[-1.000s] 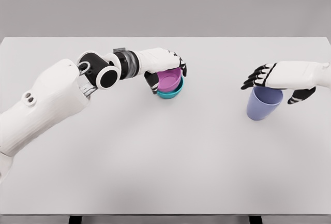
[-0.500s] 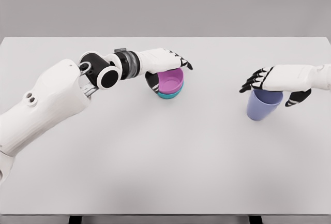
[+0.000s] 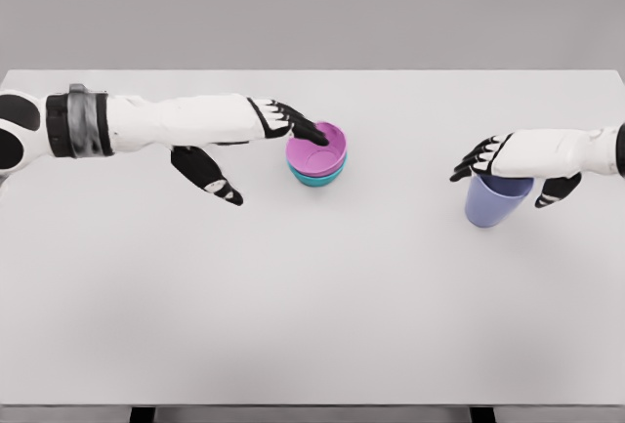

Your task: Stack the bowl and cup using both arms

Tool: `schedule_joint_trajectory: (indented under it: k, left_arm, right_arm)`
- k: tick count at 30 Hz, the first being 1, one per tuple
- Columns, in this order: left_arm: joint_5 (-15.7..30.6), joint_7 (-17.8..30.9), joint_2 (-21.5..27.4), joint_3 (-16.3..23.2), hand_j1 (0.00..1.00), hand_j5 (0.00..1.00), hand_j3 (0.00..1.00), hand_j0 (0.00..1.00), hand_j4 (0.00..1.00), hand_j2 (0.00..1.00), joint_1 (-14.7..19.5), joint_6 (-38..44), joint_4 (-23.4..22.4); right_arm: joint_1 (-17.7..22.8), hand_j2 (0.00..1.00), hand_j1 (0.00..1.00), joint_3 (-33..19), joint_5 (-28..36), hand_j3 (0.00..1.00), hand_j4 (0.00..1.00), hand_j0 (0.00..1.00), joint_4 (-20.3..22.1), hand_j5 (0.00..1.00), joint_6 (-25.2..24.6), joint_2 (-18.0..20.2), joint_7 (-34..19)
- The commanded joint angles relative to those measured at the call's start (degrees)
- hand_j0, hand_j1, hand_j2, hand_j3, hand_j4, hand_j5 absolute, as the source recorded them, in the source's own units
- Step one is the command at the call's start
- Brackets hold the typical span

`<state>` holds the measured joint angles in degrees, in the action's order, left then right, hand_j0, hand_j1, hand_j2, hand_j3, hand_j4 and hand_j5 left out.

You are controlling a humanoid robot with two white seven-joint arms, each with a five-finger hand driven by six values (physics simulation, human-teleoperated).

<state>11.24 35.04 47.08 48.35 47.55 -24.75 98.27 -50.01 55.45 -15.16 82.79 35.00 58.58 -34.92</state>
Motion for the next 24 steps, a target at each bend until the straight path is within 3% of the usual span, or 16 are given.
schedule_joint_trajectory:
  k: [1, 2, 6, 8, 10, 13, 16, 22, 24]
  left_arm:
    - [19.0, 0.0, 9.1, -1.3, 1.0, 1.0, 1.0, 1.0, 1.0, 1.0, -0.6, -10.3, 0.6]
    - [23.6, 0.0, 11.1, -1.4, 1.0, 1.0, 1.0, 1.0, 1.0, 1.0, -3.0, -10.3, 0.3]
    - [25.1, 0.0, 13.7, -2.1, 1.0, 1.0, 1.0, 1.0, 1.0, 1.0, -5.8, -10.3, -0.4]
    - [24.4, 0.0, 13.5, -2.0, 1.0, 1.0, 1.0, 1.0, 1.0, 1.0, -7.9, -10.3, -0.6]
    - [24.5, 0.0, 12.9, -2.2, 1.0, 1.0, 1.0, 1.0, 1.0, 1.0, -12.4, -10.3, -1.6]
    - [24.2, 0.0, 16.2, -4.7, 1.0, 1.0, 1.0, 1.0, 1.0, 1.0, -17.8, -10.3, -1.9]
    - [23.6, 0.0, 18.9, -5.0, 1.0, 1.0, 1.0, 1.0, 1.0, 1.0, -18.1, -10.3, -1.8]
    - [23.6, 0.0, 19.6, -6.0, 1.0, 1.0, 1.0, 1.0, 1.0, 1.0, -18.1, -10.3, -1.8]
    - [23.6, 0.0, 19.5, -6.1, 1.0, 1.0, 1.0, 1.0, 1.0, 1.0, -18.1, -10.3, -1.8]
  right_arm:
    - [0.0, 1.0, 1.0, 0.2, -0.4, 1.0, 1.0, 1.0, -0.7, 1.0, 0.0, -0.3, -0.1]
    - [0.0, 1.0, 1.0, 0.2, -0.4, 1.0, 1.0, 1.0, -1.1, 1.0, 0.0, -0.3, -0.1]
    - [-0.4, 0.98, 0.98, 0.2, -0.5, 0.98, 0.98, 0.98, -1.2, 0.98, 0.0, -0.8, -0.1]
    - [-0.5, 0.9, 0.9, 0.2, -0.5, 0.9, 0.9, 0.9, -1.2, 0.9, 0.0, -0.8, -0.1]
    - [-0.5, 0.78, 0.78, 0.1, -0.3, 0.78, 0.78, 0.78, -1.2, 0.78, 0.0, -0.8, -0.1]
    - [-0.6, 0.61, 0.61, 0.1, 0.0, 0.61, 0.61, 0.61, -1.1, 0.61, 0.0, -1.0, -0.1]
    - [-1.6, 0.57, 0.57, -0.1, 0.2, 0.57, 0.57, 0.57, -1.2, 0.57, 0.0, -1.8, -0.1]
    - [-2.8, 0.57, 0.57, -0.6, 0.4, 0.57, 0.57, 0.57, -1.3, 0.57, 0.0, -2.5, -0.1]
    - [-3.7, 0.51, 0.51, -0.6, 0.4, 0.51, 0.51, 0.51, -1.4, 0.51, 0.0, -3.4, -0.1]
